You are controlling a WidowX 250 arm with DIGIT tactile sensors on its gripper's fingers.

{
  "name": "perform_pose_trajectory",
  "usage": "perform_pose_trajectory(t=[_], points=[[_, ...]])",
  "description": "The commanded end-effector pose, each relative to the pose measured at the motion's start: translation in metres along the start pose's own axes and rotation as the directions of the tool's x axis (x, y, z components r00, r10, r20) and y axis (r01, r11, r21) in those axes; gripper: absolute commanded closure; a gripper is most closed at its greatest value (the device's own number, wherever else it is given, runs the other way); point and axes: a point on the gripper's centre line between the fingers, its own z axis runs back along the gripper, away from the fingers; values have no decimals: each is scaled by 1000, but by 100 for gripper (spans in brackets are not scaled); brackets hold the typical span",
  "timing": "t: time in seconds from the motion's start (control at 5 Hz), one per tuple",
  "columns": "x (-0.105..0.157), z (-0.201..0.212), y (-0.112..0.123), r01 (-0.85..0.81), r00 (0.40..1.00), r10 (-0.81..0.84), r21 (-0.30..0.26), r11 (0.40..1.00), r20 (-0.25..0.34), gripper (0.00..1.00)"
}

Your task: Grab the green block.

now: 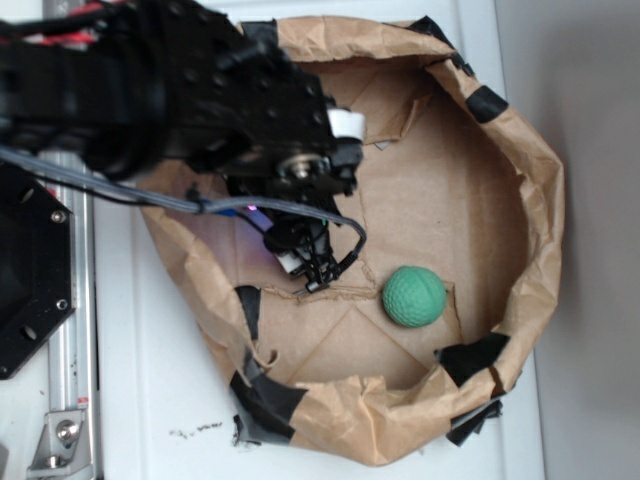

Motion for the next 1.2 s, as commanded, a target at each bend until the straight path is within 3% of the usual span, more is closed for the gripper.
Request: perform_pose_trajectory(t=[0.0,0.2,0.4,0.6,0.8,1.0], points=[[11,30,17,-132,989,135,-49,990,64,0],[21,10,9,-156,974,165,-68,985,156,0],[28,1,-1,-153,976,155,-26,988,150,0],[34,-2,-8,-178,970,179,-22,984,165,0],[40,-2,-10,-354,926,345,30,935,154,0],[54,-8,-21,-133,985,140,-69,989,101,0]])
